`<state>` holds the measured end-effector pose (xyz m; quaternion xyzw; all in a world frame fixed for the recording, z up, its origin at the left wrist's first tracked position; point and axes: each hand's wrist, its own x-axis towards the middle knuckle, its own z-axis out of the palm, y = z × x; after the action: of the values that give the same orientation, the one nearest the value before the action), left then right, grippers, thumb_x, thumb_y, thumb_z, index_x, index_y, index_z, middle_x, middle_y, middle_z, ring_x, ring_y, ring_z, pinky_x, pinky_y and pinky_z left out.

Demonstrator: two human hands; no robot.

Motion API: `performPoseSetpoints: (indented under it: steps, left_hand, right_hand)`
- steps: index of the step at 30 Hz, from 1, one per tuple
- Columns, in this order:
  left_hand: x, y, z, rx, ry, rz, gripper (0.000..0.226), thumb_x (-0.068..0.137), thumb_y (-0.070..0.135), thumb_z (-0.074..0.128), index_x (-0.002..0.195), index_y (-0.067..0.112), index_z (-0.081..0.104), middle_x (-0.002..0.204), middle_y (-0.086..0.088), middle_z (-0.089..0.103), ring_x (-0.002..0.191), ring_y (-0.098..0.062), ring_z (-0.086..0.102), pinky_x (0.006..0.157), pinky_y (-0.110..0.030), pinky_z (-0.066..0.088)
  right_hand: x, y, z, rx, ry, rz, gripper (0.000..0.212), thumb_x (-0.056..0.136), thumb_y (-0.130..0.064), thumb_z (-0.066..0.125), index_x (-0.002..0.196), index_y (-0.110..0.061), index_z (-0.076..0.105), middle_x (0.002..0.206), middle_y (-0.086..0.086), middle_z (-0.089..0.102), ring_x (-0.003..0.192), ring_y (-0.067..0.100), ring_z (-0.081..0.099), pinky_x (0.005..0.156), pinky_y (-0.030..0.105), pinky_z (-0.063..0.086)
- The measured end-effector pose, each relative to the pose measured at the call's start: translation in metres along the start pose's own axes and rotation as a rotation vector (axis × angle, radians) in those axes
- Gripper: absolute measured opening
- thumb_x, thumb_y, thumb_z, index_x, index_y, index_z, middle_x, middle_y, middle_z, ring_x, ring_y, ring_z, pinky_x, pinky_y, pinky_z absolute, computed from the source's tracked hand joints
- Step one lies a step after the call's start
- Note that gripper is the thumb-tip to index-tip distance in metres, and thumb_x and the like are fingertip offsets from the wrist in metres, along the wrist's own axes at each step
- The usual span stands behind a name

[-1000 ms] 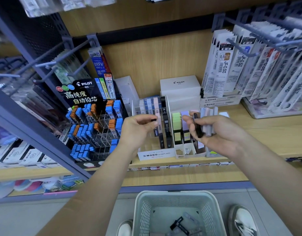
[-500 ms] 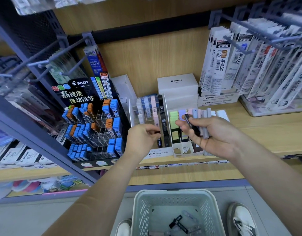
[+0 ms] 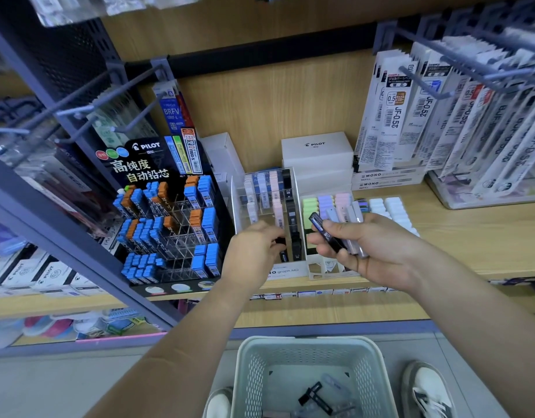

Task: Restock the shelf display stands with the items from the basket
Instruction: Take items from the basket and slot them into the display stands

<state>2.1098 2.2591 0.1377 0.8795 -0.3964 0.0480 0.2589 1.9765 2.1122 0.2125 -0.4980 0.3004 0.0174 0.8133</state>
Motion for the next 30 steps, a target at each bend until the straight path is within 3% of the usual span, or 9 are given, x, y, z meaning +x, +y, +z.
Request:
performPoseSetpoints:
  steps: [4, 8, 12, 15, 18, 22, 24, 26, 30]
  left_hand:
    - [0.001, -0.002, -0.002, 0.023, -0.011, 0.014, 0.022, 0.087, 0.019, 0.065, 0.108, 0.023, 0.071, 0.098, 0.002, 0.065, 0.083, -0.018, 0.061, 0.078, -0.028, 0.05]
    - [0.004, 0.002, -0.008, -0.033, 0.011, -0.026, 0.02, 0.089, 0.018, 0.064, 0.106, 0.021, 0.072, 0.096, 0.002, 0.068, 0.086, -0.016, 0.063, 0.081, -0.029, 0.05]
    - [0.016, 0.029, -0.039, -0.523, 0.088, -0.253, 0.014, 0.09, 0.019, 0.063, 0.097, 0.017, 0.074, 0.085, 0.0, 0.073, 0.075, -0.012, 0.066, 0.077, -0.03, 0.056]
    - [0.012, 0.051, -0.062, -0.823, -0.149, -0.244, 0.013, 0.091, 0.019, 0.061, 0.097, 0.017, 0.073, 0.09, -0.005, 0.072, 0.076, -0.013, 0.067, 0.072, -0.03, 0.058]
    - [0.003, 0.055, -0.063, -0.667, -0.286, -0.092, 0.015, 0.084, 0.012, 0.069, 0.092, 0.024, 0.074, 0.085, 0.004, 0.075, 0.083, -0.008, 0.069, 0.081, -0.026, 0.056]
    - [0.004, 0.049, -0.063, -0.787, -0.206, -0.269, 0.009, 0.085, 0.009, 0.068, 0.084, 0.018, 0.07, 0.07, -0.002, 0.072, 0.067, -0.015, 0.067, 0.068, -0.031, 0.057]
    - [0.003, 0.048, -0.065, -0.818, -0.267, -0.298, 0.005, 0.089, 0.01, 0.063, 0.092, 0.015, 0.064, 0.07, -0.002, 0.072, 0.066, -0.015, 0.068, 0.063, -0.025, 0.053]
    - [0.001, 0.05, -0.066, -0.815, -0.365, -0.257, 0.017, 0.093, 0.01, 0.058, 0.107, 0.019, 0.055, 0.075, -0.004, 0.072, 0.07, -0.017, 0.069, 0.065, -0.024, 0.053]
    - [0.0, 0.049, -0.065, -0.642, -0.345, -0.098, 0.043, 0.09, 0.011, 0.062, 0.122, 0.038, 0.053, 0.072, -0.002, 0.068, 0.062, -0.014, 0.058, 0.07, -0.031, 0.051]
  right_hand:
    - [0.001, 0.001, -0.002, 0.045, 0.015, -0.005, 0.021, 0.089, -0.01, 0.067, 0.107, -0.002, 0.064, 0.08, 0.011, 0.07, 0.065, 0.018, 0.07, 0.048, 0.017, 0.053]
    - [0.004, 0.001, -0.002, 0.01, 0.025, 0.002, 0.026, 0.087, -0.013, 0.069, 0.11, -0.001, 0.064, 0.081, 0.013, 0.069, 0.054, 0.013, 0.062, 0.045, 0.014, 0.05]
    - [0.009, 0.001, 0.001, -0.033, 0.077, -0.022, 0.038, 0.084, -0.014, 0.073, 0.116, 0.002, 0.059, 0.083, 0.019, 0.07, 0.044, 0.007, 0.048, 0.035, 0.013, 0.038]
    - [0.014, 0.004, 0.005, -0.055, 0.085, -0.045, 0.057, 0.081, -0.016, 0.076, 0.127, 0.005, 0.051, 0.075, 0.016, 0.07, 0.042, 0.006, 0.046, 0.034, 0.013, 0.036]
    - [0.015, 0.003, 0.012, -0.037, 0.103, -0.065, 0.05, 0.082, -0.027, 0.075, 0.116, 0.006, 0.056, 0.064, 0.011, 0.066, 0.043, 0.007, 0.045, 0.035, 0.013, 0.036]
    - [0.014, 0.0, 0.013, 0.088, 0.019, -0.062, 0.046, 0.077, -0.035, 0.075, 0.109, -0.009, 0.054, 0.081, 0.014, 0.068, 0.047, 0.007, 0.041, 0.035, 0.012, 0.032]
    - [0.014, 0.002, 0.013, 0.085, -0.02, -0.077, 0.046, 0.074, -0.026, 0.076, 0.11, -0.006, 0.055, 0.083, 0.013, 0.067, 0.045, 0.005, 0.037, 0.033, 0.012, 0.028]
    - [0.015, 0.004, 0.015, 0.032, -0.026, -0.099, 0.044, 0.072, -0.019, 0.076, 0.109, -0.002, 0.058, 0.078, 0.01, 0.064, 0.043, 0.004, 0.034, 0.033, 0.013, 0.025]
    - [0.02, 0.008, 0.018, -0.057, 0.001, -0.114, 0.075, 0.06, -0.026, 0.082, 0.124, -0.004, 0.05, 0.065, 0.002, 0.06, 0.041, 0.004, 0.033, 0.032, 0.015, 0.024]
